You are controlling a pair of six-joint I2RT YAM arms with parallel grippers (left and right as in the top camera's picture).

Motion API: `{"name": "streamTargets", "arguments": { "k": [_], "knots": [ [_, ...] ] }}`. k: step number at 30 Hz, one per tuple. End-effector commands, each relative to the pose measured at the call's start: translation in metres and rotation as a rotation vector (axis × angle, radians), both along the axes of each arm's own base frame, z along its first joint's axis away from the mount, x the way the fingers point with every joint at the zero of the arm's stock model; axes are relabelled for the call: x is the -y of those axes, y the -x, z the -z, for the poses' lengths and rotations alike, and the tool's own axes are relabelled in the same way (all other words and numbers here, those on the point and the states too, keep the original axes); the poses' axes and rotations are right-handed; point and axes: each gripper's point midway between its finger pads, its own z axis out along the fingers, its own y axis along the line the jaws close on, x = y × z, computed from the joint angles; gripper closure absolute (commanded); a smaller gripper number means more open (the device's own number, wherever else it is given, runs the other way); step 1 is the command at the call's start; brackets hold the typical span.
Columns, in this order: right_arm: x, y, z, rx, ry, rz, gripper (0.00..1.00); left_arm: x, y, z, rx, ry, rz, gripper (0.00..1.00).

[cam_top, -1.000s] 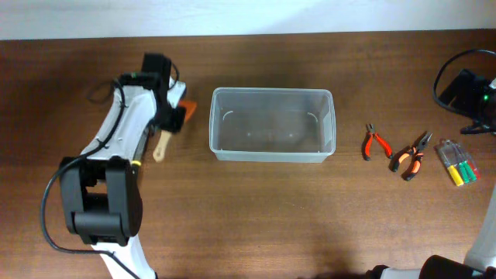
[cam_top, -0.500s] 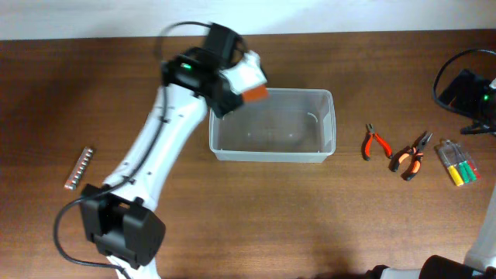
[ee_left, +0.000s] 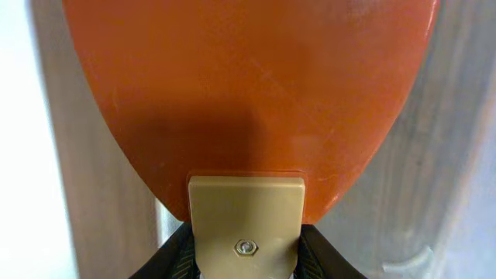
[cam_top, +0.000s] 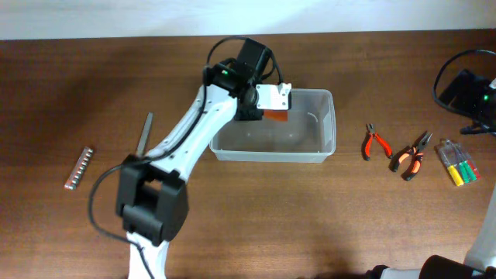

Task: Pack container
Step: 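Lift the scraper and lower it into the container with left gripper, then open the left gripper and withdraw from the container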

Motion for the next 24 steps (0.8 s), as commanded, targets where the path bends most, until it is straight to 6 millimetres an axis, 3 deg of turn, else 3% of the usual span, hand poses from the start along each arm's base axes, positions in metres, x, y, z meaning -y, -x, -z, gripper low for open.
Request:
{"name": "streamTargets", "arguments": {
  "k": [1,7,9,11,13,16,20,24],
  "knots": [
    [0.002,0.0,0.002,-0.003,-0.005,0.012,0.01,0.01,-0.004,0.008,-0.001,0.019,0.049,0.97],
    [0.002,0.0,0.002,-0.003,-0.005,0.012,0.01,0.01,-0.011,0.036,-0.029,0.004,0.041,0.95],
    [0.002,0.0,0.002,-0.003,-0.005,0.012,0.01,0.009,-0.011,0.04,-0.039,0.005,0.03,0.9],
    [0.002,0.0,0.002,-0.003,-0.005,0.012,0.01,0.009,-0.01,0.041,-0.043,0.003,0.03,0.76],
    [0.002,0.0,0.002,-0.003,-0.005,0.012,0.01,0.009,-0.01,0.039,-0.047,0.016,-0.002,0.61],
    [0.002,0.0,0.002,-0.003,-0.005,0.012,0.01,0.007,-0.011,0.035,-0.06,0.048,-0.105,0.51],
    [0.002,0.0,0.002,-0.003,-0.005,0.012,0.01,-0.011,-0.024,0.023,-0.013,0.048,-0.297,0.51],
    [0.002,0.0,0.002,-0.003,-0.005,0.012,0.01,-0.023,-0.03,0.005,0.01,0.045,-0.359,0.5]
  ]
}}
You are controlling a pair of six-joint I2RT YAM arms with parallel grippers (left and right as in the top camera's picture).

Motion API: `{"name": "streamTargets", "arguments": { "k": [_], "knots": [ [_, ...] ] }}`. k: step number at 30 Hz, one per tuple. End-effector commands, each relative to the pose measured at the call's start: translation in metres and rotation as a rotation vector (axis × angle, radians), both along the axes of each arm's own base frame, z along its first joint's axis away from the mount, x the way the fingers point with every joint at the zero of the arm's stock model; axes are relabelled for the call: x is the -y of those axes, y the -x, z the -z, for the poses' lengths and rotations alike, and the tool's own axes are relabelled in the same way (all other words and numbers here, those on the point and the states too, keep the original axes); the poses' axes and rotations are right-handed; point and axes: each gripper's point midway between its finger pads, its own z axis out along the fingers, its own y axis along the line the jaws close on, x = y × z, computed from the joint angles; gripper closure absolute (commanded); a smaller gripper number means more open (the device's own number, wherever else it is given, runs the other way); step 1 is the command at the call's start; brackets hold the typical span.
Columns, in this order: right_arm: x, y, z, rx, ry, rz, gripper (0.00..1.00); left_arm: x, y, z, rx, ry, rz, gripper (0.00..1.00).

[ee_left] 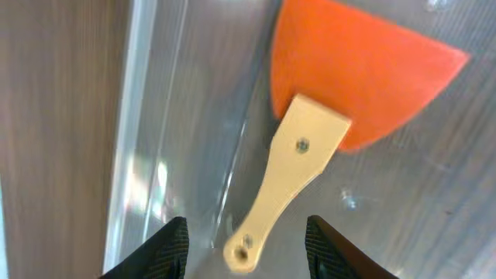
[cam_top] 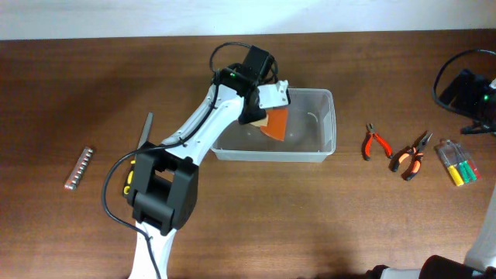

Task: Pack container
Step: 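Open the left gripper and withdraw from the container, then grasp the yellow-handled file at its handle with the left gripper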

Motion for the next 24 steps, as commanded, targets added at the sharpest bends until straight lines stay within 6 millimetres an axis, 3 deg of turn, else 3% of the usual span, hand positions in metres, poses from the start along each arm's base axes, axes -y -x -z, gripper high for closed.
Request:
{"name": "streamTargets", "arguments": {
  "k": [1,4,7,10,16,22,24],
  "knots": [
    [0.002,0.0,0.002,-0.003,-0.005,0.012,0.01,-0.016,-0.013,-0.037,0.059,0.024,-0.125,0.5],
    [0.002,0.0,0.002,-0.003,-0.005,0.013,0.01,-0.037,-0.011,-0.065,0.078,0.016,-0.249,0.51],
    [0.002,0.0,0.002,-0.003,-0.005,0.012,0.02,-0.075,-0.007,-0.096,0.117,-0.025,-0.415,0.5],
    [0.002,0.0,0.002,-0.003,-0.005,0.012,0.01,-0.119,0.006,-0.108,0.087,-0.061,-0.544,0.32],
    [0.002,0.0,0.002,-0.003,-0.005,0.012,0.01,-0.21,0.039,-0.083,-0.139,-0.004,-1.012,0.31],
    [0.002,0.0,0.002,-0.003,-0.005,0.012,0.01,-0.267,0.068,-0.044,-0.346,0.049,-1.187,0.32],
    [0.002,0.0,0.002,-0.003,-0.005,0.012,0.01,-0.284,0.075,-0.029,-0.376,0.027,-1.174,0.32]
  ]
}}
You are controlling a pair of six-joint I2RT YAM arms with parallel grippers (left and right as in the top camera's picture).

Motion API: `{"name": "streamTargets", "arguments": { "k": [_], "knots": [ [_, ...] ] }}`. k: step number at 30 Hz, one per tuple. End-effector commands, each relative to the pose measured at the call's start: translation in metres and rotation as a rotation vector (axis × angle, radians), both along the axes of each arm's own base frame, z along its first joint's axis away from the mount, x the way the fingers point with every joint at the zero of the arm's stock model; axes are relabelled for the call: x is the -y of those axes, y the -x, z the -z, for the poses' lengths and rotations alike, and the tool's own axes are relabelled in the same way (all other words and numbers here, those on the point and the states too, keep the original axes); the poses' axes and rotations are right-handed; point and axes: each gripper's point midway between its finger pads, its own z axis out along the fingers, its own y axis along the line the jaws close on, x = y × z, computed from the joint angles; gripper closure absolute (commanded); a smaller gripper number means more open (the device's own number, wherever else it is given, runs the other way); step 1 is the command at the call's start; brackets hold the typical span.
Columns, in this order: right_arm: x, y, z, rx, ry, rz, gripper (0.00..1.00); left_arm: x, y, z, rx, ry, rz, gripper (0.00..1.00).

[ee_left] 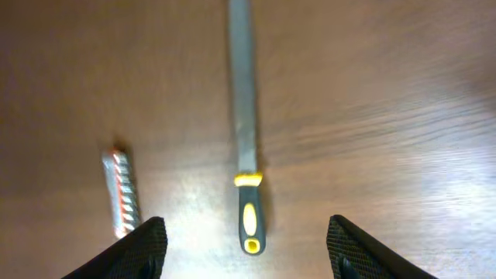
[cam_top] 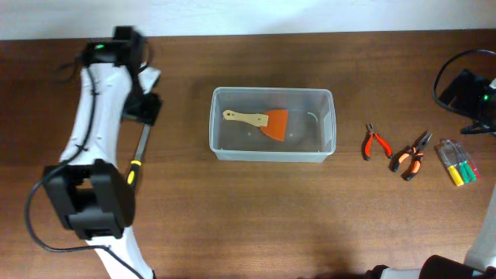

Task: Pack container
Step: 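Grasp the yellow-handled file at its handle with the left gripper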

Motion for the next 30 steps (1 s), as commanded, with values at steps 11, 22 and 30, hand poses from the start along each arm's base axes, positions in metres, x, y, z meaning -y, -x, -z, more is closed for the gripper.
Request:
{"name": "streamTargets", "arguments": {
  "k": [11,22,30],
  "knots": [
    [0.002,0.0,0.002,-0.003,-0.005,0.013,0.01,-0.017,0.049,0.094,-0.166,0.119,0.0,0.31],
    [0.002,0.0,0.002,-0.003,-0.005,0.013,0.01,-0.028,0.076,0.128,-0.21,0.13,-0.054,0.31],
    [0.002,0.0,0.002,-0.003,-0.005,0.013,0.01,-0.034,0.078,0.134,-0.195,0.156,-0.097,0.36]
  ]
}}
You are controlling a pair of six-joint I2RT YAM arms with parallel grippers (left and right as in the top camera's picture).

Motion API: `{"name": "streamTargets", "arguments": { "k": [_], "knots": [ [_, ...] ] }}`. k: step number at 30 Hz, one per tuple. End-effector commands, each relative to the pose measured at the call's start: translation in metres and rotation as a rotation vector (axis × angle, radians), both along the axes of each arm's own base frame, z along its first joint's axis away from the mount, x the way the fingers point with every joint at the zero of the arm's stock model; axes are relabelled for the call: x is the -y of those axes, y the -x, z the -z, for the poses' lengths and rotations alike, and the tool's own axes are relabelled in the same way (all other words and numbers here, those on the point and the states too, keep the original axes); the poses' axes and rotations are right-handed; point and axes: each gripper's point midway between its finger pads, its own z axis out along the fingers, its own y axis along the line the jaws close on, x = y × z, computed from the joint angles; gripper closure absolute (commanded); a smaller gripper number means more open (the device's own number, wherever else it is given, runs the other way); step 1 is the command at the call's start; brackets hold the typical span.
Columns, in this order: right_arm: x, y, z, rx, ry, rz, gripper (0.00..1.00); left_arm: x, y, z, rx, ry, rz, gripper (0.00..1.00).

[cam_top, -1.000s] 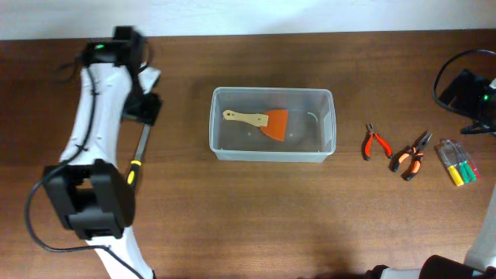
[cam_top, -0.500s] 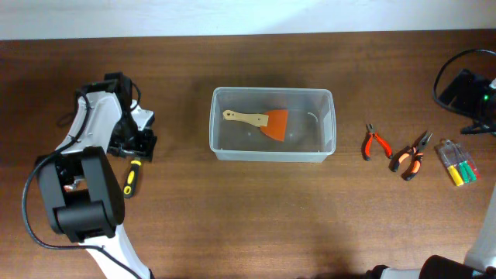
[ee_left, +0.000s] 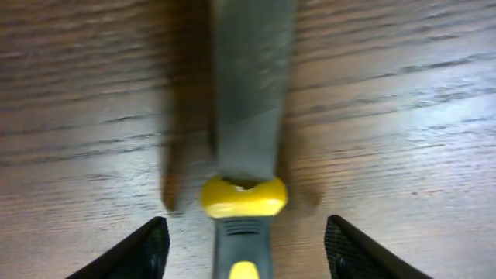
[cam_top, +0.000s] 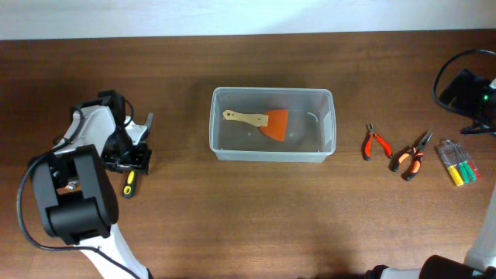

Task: Pack container
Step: 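Grasp the yellow-handled file at its handle with the left gripper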

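Note:
A clear plastic container (cam_top: 332, 128) stands mid-table with an orange scraper (cam_top: 273, 122) lying inside it. At the left lies a metal file (ee_left: 248, 85) with a yellow collar (ee_left: 244, 196) and a black-and-yellow handle (cam_top: 129, 184). My left gripper (cam_top: 130, 160) is low over it and open. In the left wrist view the left gripper (ee_left: 248, 260) has a fingertip (ee_left: 143, 248) on each side of the handle, apart from it. The right arm (cam_top: 465, 91) sits at the far right edge, its fingers not distinguishable.
Right of the container lie red pliers (cam_top: 376, 144), orange-and-black pliers (cam_top: 411, 155) and a clear case of coloured tools (cam_top: 457, 164). The left arm covers the table area left of the file.
The left gripper was high above the file at the back left. Now it is down close to the table, still open, straddling the file where blade meets handle. The file lies where it was.
The left gripper first held the orange scraper over the container. Then it was open with the scraper lying in the container. After that it was above the file at the left, and now it is low around the file's handle.

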Motion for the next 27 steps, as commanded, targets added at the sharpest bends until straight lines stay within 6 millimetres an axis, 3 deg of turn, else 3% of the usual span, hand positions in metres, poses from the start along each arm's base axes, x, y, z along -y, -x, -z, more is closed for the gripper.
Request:
{"name": "streamTargets", "arguments": {
  "k": [1,15,27],
  "knots": [
    [0.002,0.0,0.002,-0.003,-0.005,0.013,0.01,0.004,0.001,0.004,0.006,0.03,-0.007,0.37],
    [0.002,0.0,0.002,-0.003,-0.005,0.013,0.01,0.003,-0.001,0.021,0.044,0.029,0.041,0.44],
    [0.002,0.0,0.002,-0.003,-0.005,0.012,0.01,0.003,-0.004,0.021,0.055,0.027,0.041,0.73]
  ]
}}
